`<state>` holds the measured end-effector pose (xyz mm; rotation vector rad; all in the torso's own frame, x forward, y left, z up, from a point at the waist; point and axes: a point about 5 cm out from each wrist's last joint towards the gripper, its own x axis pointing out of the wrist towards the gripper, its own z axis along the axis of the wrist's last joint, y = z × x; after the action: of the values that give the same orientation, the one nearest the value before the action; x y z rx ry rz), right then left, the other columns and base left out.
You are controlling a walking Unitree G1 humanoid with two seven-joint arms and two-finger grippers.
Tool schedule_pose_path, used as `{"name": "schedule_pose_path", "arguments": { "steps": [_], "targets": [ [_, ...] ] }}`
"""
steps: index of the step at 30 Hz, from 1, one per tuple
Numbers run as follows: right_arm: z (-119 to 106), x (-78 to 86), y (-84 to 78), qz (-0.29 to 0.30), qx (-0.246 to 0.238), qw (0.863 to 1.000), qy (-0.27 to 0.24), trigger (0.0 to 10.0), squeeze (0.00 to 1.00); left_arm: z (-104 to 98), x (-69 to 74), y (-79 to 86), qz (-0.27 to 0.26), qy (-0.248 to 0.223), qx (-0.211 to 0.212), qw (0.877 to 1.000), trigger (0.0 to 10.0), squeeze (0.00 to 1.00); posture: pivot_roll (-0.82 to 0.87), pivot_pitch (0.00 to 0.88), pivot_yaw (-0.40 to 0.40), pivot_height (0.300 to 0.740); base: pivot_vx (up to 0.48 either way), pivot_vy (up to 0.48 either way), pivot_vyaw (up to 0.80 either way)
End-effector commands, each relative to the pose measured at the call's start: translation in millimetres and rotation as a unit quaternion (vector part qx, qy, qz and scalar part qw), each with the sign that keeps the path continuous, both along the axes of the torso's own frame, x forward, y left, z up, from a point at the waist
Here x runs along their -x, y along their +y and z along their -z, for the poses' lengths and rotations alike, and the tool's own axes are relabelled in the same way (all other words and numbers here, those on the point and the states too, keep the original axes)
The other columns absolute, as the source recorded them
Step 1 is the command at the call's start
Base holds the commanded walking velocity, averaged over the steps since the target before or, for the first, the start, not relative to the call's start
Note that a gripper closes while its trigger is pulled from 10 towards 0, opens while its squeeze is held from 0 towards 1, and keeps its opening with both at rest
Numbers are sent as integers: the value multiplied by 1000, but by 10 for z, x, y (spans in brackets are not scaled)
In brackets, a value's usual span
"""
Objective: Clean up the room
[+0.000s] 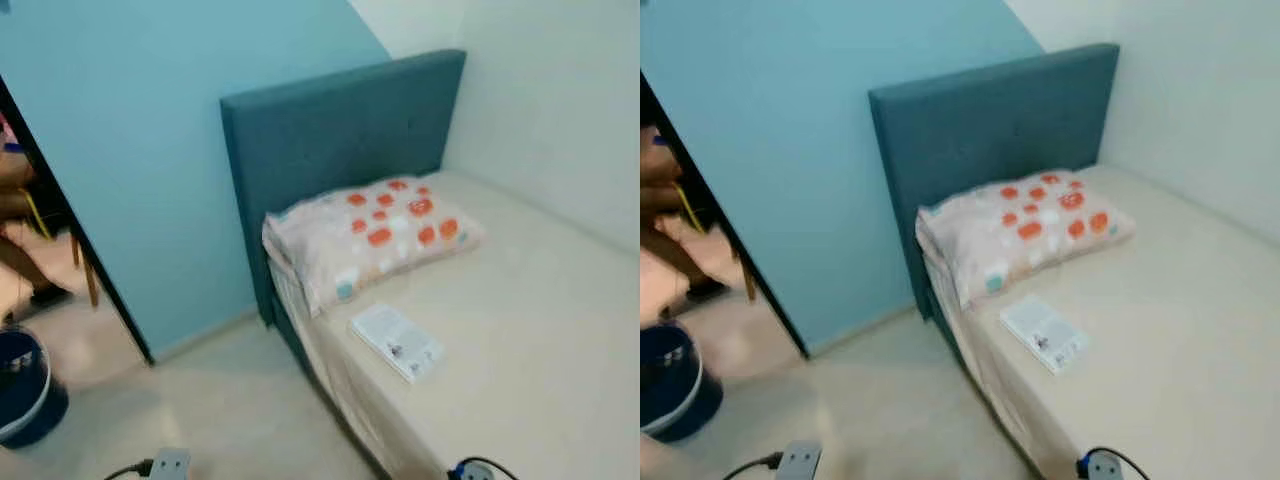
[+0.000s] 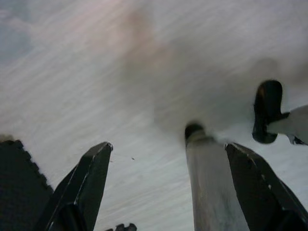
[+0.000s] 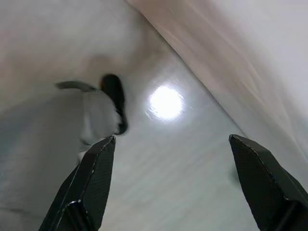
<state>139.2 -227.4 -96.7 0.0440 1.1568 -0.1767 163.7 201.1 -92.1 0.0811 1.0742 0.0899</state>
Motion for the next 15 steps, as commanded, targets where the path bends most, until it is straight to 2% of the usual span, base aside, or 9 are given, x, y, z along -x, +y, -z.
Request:
{"name": "schedule_pose_path", "arguments": {
  "steps": [1,15],
  "targets": [
    [15,0,65,-7,-5,1000,3,10000,0,11,42,38,6,8,-6,1000,10000,0,-137,35,-12,740,-375,0,0],
    [18,9,68,-7,-4,1000,4,10000,0,20,65,42,8,11,-6,1000,10000,0,-139,42,-6,740,-387,0,0]
  ]
}}
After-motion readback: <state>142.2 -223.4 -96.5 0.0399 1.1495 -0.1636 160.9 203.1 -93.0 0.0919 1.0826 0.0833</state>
